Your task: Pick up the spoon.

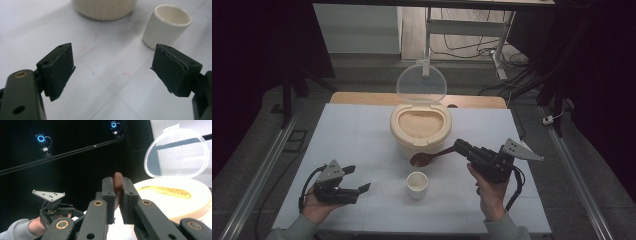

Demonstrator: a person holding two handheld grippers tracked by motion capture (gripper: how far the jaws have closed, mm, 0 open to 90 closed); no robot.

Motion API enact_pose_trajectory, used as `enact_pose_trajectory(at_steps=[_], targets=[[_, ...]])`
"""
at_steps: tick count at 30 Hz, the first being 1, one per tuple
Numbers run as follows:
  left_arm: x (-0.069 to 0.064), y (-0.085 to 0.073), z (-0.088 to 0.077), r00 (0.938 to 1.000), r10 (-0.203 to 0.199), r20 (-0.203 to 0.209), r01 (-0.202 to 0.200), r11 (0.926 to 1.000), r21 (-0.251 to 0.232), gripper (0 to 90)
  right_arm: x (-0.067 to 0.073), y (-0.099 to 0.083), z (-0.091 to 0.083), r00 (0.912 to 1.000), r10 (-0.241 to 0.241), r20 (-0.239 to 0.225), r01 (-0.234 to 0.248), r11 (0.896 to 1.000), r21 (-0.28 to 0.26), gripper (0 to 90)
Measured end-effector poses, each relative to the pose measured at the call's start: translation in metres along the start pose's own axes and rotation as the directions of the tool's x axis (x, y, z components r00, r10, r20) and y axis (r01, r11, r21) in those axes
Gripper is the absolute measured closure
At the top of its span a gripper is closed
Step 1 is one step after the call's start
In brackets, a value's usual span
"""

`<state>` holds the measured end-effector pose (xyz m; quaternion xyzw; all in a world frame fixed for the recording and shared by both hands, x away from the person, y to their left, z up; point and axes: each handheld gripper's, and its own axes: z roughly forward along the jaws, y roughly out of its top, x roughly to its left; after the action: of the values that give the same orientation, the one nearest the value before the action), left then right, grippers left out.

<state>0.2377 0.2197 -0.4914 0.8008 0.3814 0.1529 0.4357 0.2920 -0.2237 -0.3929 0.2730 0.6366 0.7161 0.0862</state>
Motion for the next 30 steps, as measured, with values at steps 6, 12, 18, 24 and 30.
enact_pose_trajectory(at_steps=[6, 12, 18, 24, 30], targets=[[0.008, -0.014, -0.006, 0.9995, -0.029, -0.014, 0.029, 0.9995, 0.008, 17.4, -0.005, 0.003, -0.006, 0.9998, -0.012, 0.019, 0.012, 1.000, -0.016, 83.2], [0.013, -0.025, -0.008, 0.9979, -0.061, -0.023, 0.062, 0.9979, 0.018, 17.1, -0.008, 0.005, -0.010, 0.9993, -0.012, 0.036, 0.013, 1.000, -0.028, 83.2], [0.014, -0.029, -0.007, 0.9977, -0.063, -0.026, 0.063, 0.9975, 0.030, 17.0, -0.010, 0.008, -0.015, 0.9985, -0.014, 0.053, 0.017, 0.999, -0.044, 83.2], [0.014, -0.029, -0.005, 0.9978, -0.062, -0.026, 0.063, 0.9973, 0.038, 16.8, -0.012, 0.010, -0.017, 0.9977, -0.017, 0.066, 0.021, 0.998, -0.053, 83.2], [0.013, -0.028, -0.003, 0.9980, -0.059, -0.023, 0.060, 0.9969, 0.052, 16.5, -0.013, 0.012, -0.018, 0.9974, -0.019, 0.069, 0.024, 0.998, -0.063, 83.2]])
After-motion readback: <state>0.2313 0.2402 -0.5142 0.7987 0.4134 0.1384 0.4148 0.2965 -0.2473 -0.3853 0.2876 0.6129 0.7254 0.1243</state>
